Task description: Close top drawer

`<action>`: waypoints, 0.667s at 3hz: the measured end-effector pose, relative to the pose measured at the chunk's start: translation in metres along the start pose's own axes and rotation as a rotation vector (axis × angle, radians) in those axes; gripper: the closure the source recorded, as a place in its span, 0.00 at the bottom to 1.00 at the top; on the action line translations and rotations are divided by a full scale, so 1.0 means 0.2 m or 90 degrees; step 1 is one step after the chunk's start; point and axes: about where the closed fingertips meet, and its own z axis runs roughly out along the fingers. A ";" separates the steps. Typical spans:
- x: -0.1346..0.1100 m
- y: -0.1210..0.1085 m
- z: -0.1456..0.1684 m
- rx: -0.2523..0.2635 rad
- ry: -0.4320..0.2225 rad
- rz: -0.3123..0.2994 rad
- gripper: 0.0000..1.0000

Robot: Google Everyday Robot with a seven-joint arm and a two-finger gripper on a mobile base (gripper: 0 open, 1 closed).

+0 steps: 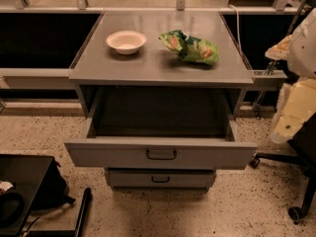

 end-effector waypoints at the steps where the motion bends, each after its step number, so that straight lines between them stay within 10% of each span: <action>1: 0.08 0.08 0.19 -0.027 -0.059 -0.006 0.00; 2: 0.23 0.26 0.57 -0.079 -0.171 0.019 0.00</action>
Offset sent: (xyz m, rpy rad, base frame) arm -0.0684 -0.0019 -0.2433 0.7277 0.1098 0.2364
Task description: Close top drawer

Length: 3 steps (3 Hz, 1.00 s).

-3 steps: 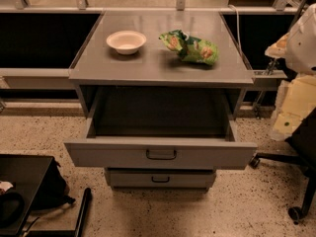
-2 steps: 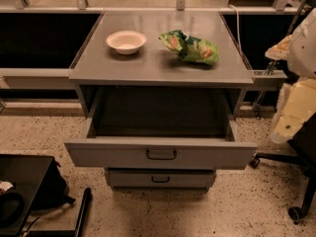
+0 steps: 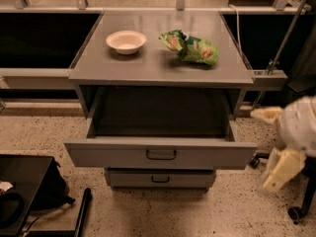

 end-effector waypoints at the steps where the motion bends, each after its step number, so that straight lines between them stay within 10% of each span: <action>1: 0.17 0.22 0.42 -0.092 -0.142 0.031 0.00; 2: 0.24 0.37 0.79 -0.173 -0.238 0.043 0.00; 3: 0.27 0.39 0.85 -0.190 -0.248 0.052 0.00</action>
Offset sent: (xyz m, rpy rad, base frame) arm -0.0590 0.0743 -0.2552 0.6240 0.2659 0.1890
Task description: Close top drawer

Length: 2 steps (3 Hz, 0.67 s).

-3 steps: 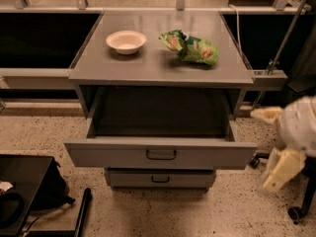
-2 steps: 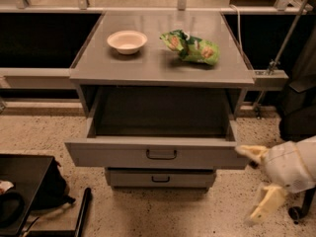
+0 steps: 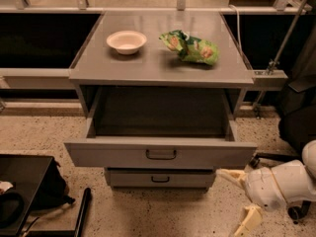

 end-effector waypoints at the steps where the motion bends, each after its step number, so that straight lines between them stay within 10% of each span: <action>1: 0.02 -0.01 0.01 0.008 0.014 0.004 0.00; 2: 0.09 -0.13 0.04 0.028 0.030 0.018 0.00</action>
Offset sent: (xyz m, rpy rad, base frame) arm 0.0499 -0.0199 -0.0453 -0.0962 -0.0012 -0.0958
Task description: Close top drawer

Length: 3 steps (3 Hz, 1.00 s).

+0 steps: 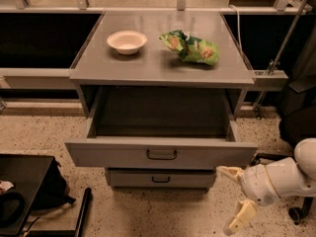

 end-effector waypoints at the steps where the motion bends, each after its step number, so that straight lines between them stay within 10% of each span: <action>1: 0.06 -0.13 0.07 -0.010 -0.024 0.015 0.00; 3: 0.12 -0.33 0.17 -0.009 -0.091 0.033 0.00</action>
Offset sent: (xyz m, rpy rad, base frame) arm 0.0747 -0.0068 -0.0762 0.1822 0.0717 -0.0648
